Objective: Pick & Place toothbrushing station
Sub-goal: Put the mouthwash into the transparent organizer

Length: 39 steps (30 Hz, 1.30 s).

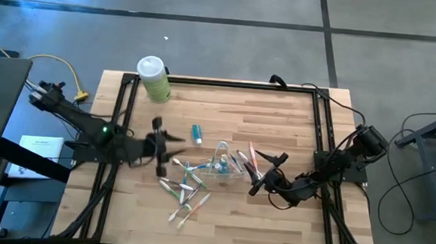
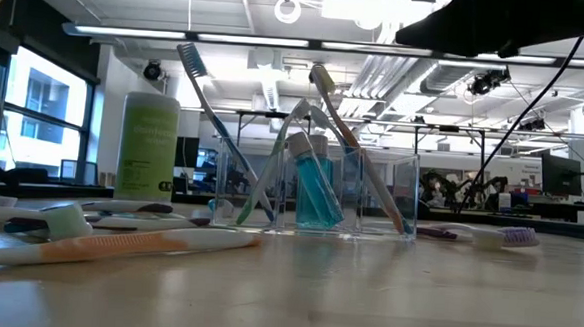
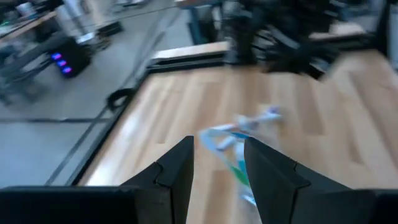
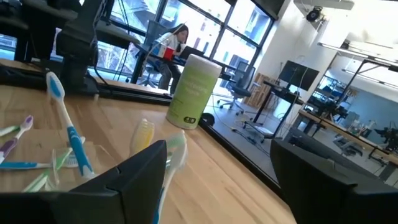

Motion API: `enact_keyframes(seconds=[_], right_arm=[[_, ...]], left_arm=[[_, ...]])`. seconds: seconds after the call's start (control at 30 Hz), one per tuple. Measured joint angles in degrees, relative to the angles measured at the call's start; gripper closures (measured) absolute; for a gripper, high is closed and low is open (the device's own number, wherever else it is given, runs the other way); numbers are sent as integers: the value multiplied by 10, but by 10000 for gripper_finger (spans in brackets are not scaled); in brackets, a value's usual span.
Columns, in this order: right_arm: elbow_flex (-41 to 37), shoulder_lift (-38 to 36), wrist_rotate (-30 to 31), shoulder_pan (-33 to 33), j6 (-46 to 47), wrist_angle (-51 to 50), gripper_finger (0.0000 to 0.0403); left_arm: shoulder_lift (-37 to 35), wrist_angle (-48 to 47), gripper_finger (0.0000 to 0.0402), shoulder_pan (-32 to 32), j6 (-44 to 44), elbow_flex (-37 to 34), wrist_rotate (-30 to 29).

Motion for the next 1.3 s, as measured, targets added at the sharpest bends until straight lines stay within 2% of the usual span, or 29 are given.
enact_keyframes(seconds=[0.3, 0.5, 0.67, 0.87, 0.97, 1.13, 1.23, 1.3], right_arm=[[0, 0, 0, 0, 9, -5, 124], [0, 0, 0, 0, 8, -13, 124], [0, 0, 0, 0, 6, -18, 124], [0, 0, 0, 0, 5, -18, 124], [0, 0, 0, 0, 4, -20, 124], [0, 0, 0, -2, 8, -21, 124], [0, 0, -2, -5, 10, -21, 124], [0, 0, -3, -7, 20, -21, 124]], left_arm=[[-4, -17, 266, 93, -2, 0, 2], [9, -20, 263, 113, 0, 0, 49], [11, -33, 233, 135, 17, 0, 95], [16, -132, 196, 180, 64, 0, 109], [22, -147, 190, 201, 77, 0, 115], [39, -148, 189, 229, 45, 0, 115], [66, -149, 189, 246, 90, 0, 119], [93, -148, 189, 261, 151, 0, 152]])
